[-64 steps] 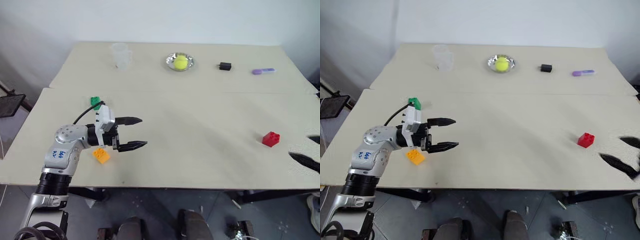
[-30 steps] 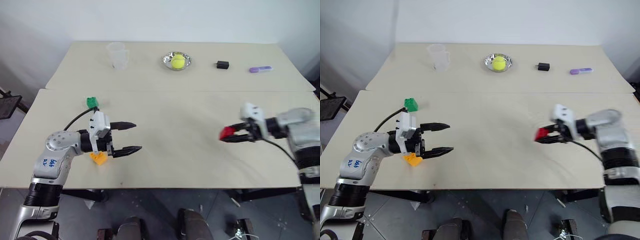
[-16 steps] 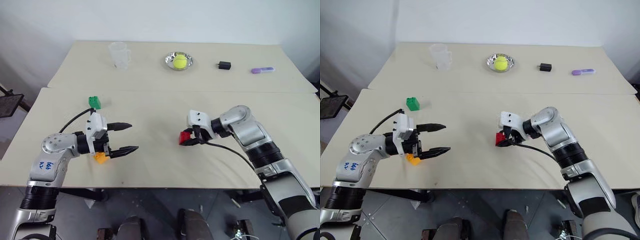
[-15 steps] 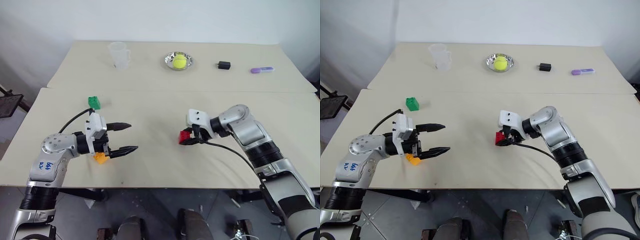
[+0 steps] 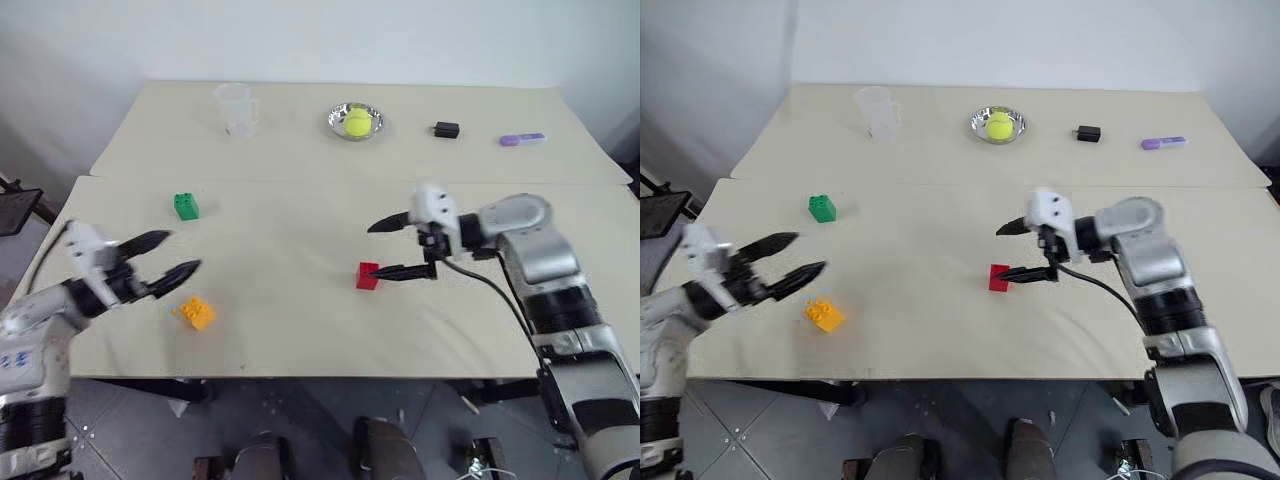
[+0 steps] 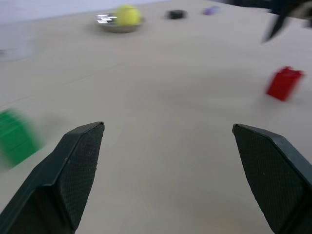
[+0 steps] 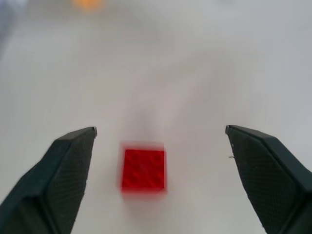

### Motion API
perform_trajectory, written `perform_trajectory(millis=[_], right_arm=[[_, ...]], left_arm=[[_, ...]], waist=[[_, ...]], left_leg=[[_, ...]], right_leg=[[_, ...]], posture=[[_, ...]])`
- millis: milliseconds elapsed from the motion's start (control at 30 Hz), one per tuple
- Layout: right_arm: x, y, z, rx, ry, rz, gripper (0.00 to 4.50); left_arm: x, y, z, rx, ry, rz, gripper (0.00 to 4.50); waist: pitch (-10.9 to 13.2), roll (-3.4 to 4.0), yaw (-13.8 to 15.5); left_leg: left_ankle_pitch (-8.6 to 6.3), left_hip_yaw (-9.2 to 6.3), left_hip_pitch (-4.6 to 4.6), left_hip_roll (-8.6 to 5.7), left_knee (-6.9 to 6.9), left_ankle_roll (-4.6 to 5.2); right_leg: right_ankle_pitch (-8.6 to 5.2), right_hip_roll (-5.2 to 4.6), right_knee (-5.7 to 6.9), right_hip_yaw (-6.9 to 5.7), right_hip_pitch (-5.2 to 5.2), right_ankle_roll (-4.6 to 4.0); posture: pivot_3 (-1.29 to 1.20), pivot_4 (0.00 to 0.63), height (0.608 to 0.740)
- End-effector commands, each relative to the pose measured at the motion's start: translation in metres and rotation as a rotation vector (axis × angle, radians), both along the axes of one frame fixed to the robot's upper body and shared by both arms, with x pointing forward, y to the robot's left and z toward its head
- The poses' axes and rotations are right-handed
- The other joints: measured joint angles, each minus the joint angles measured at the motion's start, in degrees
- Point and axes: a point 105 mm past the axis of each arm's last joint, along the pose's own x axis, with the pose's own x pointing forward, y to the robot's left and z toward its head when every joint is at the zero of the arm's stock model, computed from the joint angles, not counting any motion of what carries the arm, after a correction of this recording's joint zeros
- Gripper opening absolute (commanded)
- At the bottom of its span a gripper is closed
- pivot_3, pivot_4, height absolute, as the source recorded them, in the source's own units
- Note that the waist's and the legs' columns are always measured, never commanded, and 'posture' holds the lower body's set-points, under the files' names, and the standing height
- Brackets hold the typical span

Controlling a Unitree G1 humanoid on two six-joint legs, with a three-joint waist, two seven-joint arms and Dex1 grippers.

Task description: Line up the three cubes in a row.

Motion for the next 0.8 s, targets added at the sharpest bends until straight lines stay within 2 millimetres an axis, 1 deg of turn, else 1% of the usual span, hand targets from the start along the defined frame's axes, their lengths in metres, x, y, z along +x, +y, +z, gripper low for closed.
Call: perform_trajectory(millis=[33,100,133,233,267,300,367,433,533,600,667,733,800], right_arm=[[-0.022,-0.016,0.017,0.299,-0.07,0.019,4.48],[-0.024,-0.021,0.008,0.341,-0.063,-0.034,4.48],[-0.026,-0.024,0.004,0.367,-0.088,-0.062,4.48],[-0.03,-0.032,-0.004,0.431,-0.093,-0.127,4.48],[-0.034,-0.034,-0.008,0.45,-0.082,-0.138,4.48],[-0.037,-0.036,-0.009,0.467,-0.118,-0.163,4.48],[-0.041,-0.042,-0.013,0.488,-0.14,-0.21,4.48],[-0.038,-0.046,-0.012,0.499,-0.167,-0.262,4.48],[-0.037,-0.048,-0.012,0.494,-0.184,-0.274,4.48],[-0.037,-0.047,-0.012,0.49,-0.179,-0.27,4.48],[-0.038,-0.044,-0.014,0.475,-0.169,-0.254,4.48],[-0.04,-0.039,-0.016,0.462,-0.155,-0.233,4.48],[-0.043,-0.033,-0.02,0.438,-0.142,-0.207,4.48]], left_arm=[[-0.032,0.064,-0.007,-0.037,-0.024,0.285,4.5],[-0.042,0.075,-0.013,-0.042,-0.032,0.36,4.5],[-0.047,0.078,-0.017,-0.054,-0.035,0.396,4.5],[-0.061,0.079,-0.025,-0.075,-0.043,0.467,4.5],[-0.065,0.075,-0.027,-0.088,-0.046,0.477,4.5],[-0.067,0.067,-0.03,-0.097,-0.054,0.486,4.5],[-0.063,0.052,-0.028,-0.125,-0.085,0.496,4.5],[-0.049,0.034,-0.019,-0.159,-0.118,0.478,4.5],[-0.026,0.016,-0.008,-0.197,-0.139,0.457,4.5],[-0.007,0.01,-0.005,-0.206,-0.114,0.487,4.5],[0.022,0.0,0.001,-0.21,-0.071,0.535,4.5],[0.046,-0.003,0.003,-0.174,-0.005,0.625,4.5],[0.064,-0.005,0.01,-0.232,0.013,0.691,4.5]], waist=[[0.0,-0.02,-0.2],[0.0,-0.05,-0.1],[0.0,-0.05,0.0],[0.0,-0.06,0.3],[0.0,-0.07,0.3],[0.0,-0.09,0.3],[0.0,-0.11,0.3],[0.0,-0.11,0.2],[0.0,-0.11,0.3],[0.0,-0.09,0.2],[0.0,-0.1,0.2],[0.0,-0.11,0.3],[0.0,-0.11,0.4]], left_leg=[[-0.12,0.11,0.06,0.1,-0.04,-0.02],[-0.23,0.26,0.09,0.13,-0.04,0.02],[-0.24,0.33,0.07,0.14,0.01,0.04],[-0.28,0.35,0.08,0.18,0.16,0.07],[-0.3,0.34,0.07,0.19,0.2,0.08],[-0.32,0.35,0.07,0.19,0.23,0.08],[-0.39,0.33,0.12,0.25,0.24,0.06],[-0.4,0.34,0.12,0.27,0.27,0.05],[-0.38,0.34,0.12,0.29,0.46,0.05],[-0.38,0.37,0.22,0.29,0.46,0.06],[-0.37,0.37,0.21,0.29,0.46,0.06],[-0.36,0.35,0.19,0.29,0.47,0.05],[-0.36,0.36,0.19,0.27,0.47,0.06]], right_leg=[[-0.01,0.05,-0.05,-0.1,0.0,-0.02],[-0.02,0.04,-0.08,-0.18,-0.01,-0.03],[-0.01,0.03,-0.15,-0.19,-0.02,-0.03],[-0.01,0.0,-0.16,-0.18,0.04,-0.03],[-0.01,-0.01,-0.15,-0.18,0.05,-0.03],[-0.01,-0.02,-0.14,-0.18,0.05,-0.04],[-0.01,-0.02,-0.11,-0.18,0.07,-0.04],[-0.01,0.0,-0.09,-0.18,0.07,-0.07],[0.0,0.01,0.03,-0.17,0.09,-0.17],[0.03,0.01,0.03,-0.15,0.15,-0.22],[0.03,0.02,0.04,-0.15,0.14,-0.22],[0.03,0.04,0.05,-0.18,0.14,-0.21],[0.04,0.05,0.05,-0.16,0.14,-0.19]], posture=[[0.0,0.15,0.74],[0.0,0.15,0.74],[0.0,0.15,0.74],[0.0,0.15,0.74],[0.0,0.15,0.74],[0.0,0.15,0.74],[0.0,0.15,0.74],[0.0,0.15,0.74],[0.0,0.15,0.74],[0.0,0.15,0.74],[0.0,0.15,0.74],[0.0,0.15,0.74],[0.0,0.15,0.74]])
